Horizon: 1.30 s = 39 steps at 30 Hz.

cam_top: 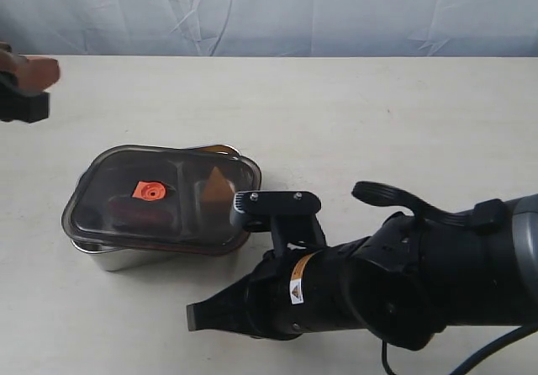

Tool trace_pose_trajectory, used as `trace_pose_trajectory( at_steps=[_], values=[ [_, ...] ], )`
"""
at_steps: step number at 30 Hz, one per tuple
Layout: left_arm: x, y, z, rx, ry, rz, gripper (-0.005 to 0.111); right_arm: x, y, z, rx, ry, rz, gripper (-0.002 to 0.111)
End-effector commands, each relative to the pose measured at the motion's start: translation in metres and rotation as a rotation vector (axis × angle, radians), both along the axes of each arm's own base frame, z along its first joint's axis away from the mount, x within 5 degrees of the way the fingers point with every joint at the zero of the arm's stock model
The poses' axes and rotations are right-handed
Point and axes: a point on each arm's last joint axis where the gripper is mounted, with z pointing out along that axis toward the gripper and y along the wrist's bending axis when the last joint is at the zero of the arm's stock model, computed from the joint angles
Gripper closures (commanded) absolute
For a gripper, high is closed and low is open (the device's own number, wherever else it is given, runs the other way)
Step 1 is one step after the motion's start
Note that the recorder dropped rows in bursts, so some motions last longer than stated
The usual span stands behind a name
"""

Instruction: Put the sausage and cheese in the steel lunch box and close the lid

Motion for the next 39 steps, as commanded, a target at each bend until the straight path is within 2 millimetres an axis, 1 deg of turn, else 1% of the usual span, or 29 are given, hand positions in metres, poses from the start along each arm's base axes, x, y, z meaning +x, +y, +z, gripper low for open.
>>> trace_pose_trajectory(
  at_steps=[1,3,6,13,16,18,23,27,34,38,39],
  values=[
    [0.054,-0.011,-0.030,0.043,0.162,-0.004,0.056,0.001,0.000,0.003,-0.003,-0.032,0.038,0.108],
    [0.072,-0.014,-0.047,0.074,0.214,-0.008,0.056,0.001,0.000,0.003,-0.006,-0.040,0.049,0.108],
    [0.094,-0.017,-0.068,0.096,0.260,0.006,0.056,0.002,0.000,0.003,-0.010,-0.048,0.060,0.108],
    [0.129,-0.023,-0.090,0.113,0.308,0.009,0.056,0.002,0.000,0.004,-0.005,-0.067,0.075,0.108],
    [0.140,-0.027,-0.100,0.116,0.346,-0.004,0.056,0.002,0.000,0.004,-0.006,-0.072,0.080,0.108],
    [0.144,-0.032,-0.109,0.121,0.382,-0.023,0.056,0.002,0.000,0.004,-0.007,-0.073,0.082,0.108],
    [0.145,-0.044,-0.135,0.181,0.447,-0.091,0.056,0.003,0.001,0.005,0.002,-0.091,0.092,0.108],
    [0.144,-0.045,-0.143,0.196,0.485,-0.114,0.056,0.003,0.001,0.005,0.000,-0.093,0.096,0.108],
    [0.141,-0.045,-0.144,0.211,0.515,-0.145,0.056,0.003,0.002,0.005,0.005,-0.108,0.107,0.108],
    [0.139,-0.045,-0.136,0.229,0.497,-0.162,0.056,0.003,0.001,0.005,-0.001,-0.108,0.111,0.108],
    [0.138,-0.044,-0.127,0.227,0.469,-0.160,0.056,0.003,0.000,0.004,-0.011,-0.102,0.115,0.108]
  ],
)
